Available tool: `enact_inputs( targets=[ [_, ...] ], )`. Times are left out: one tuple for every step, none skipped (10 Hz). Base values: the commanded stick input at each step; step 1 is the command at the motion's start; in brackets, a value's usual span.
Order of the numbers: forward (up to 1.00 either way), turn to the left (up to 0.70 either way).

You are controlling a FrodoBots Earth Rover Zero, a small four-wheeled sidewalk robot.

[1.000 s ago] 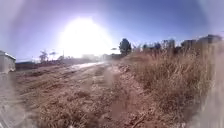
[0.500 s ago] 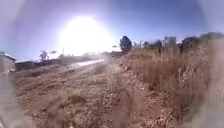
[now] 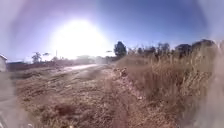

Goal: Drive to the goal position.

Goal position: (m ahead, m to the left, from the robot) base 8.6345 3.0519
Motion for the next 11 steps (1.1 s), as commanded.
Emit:
enact_inputs(
  targets=[
    [0.50, 0.00],
    [0.50, 0.00],
    [0.50, 0.00],
    [0.50, 0.00],
    [0.50, 0.00],
    [0.50, 0.00],
    [0.50, 0.00],
    [0.50, 0.00],
    [0.50, 0.00],
    [0.50, 0.00],
    [0.50, 0.00]
  ],
)
